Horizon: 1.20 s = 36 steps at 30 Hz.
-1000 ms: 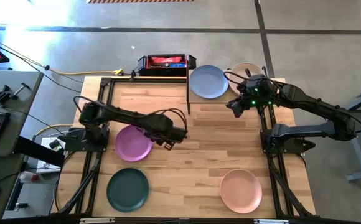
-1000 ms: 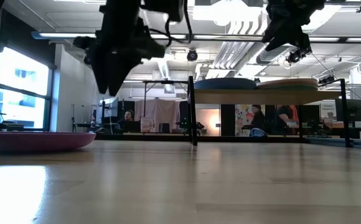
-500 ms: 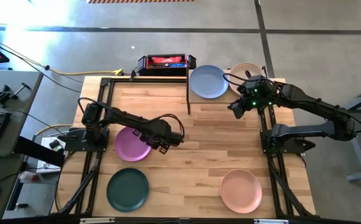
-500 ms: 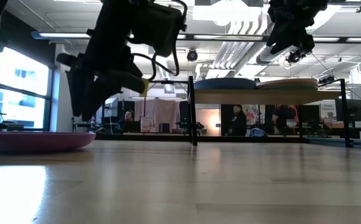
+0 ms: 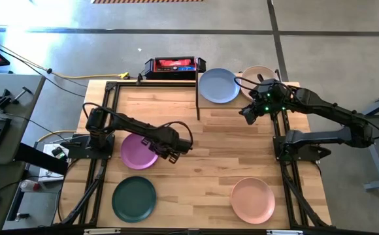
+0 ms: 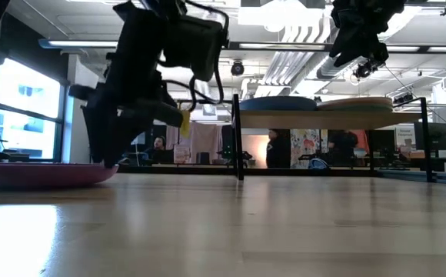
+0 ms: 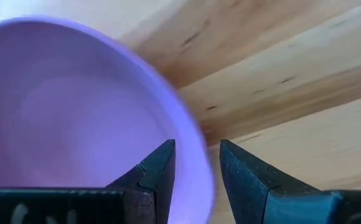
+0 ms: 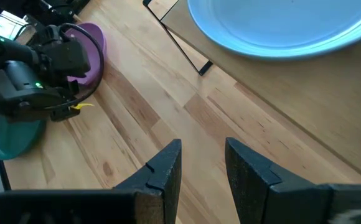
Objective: Place and stack plates onto a shelf
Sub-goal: Stack the purple plate on top of the blue stacked plates on the shelf
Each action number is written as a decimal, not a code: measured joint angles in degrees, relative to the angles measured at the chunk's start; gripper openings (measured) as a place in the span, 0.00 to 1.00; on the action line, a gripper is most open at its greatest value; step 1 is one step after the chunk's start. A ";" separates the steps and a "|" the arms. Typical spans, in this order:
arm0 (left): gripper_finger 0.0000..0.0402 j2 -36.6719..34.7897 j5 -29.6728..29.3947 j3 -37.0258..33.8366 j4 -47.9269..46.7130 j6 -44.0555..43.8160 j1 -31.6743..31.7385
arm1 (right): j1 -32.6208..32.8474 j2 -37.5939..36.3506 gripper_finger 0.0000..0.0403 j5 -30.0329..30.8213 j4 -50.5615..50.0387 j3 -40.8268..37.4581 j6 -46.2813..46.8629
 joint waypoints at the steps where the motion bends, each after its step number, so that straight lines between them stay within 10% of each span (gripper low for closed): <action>1: 0.29 0.00 0.34 -0.66 1.41 -0.06 -0.02 | 0.00 0.00 0.26 0.00 0.00 0.02 0.00; 36: 0.01 -0.04 -0.34 2.69 -3.83 14.97 -1.91 | 0.00 0.02 0.26 0.44 -0.20 0.00 -0.04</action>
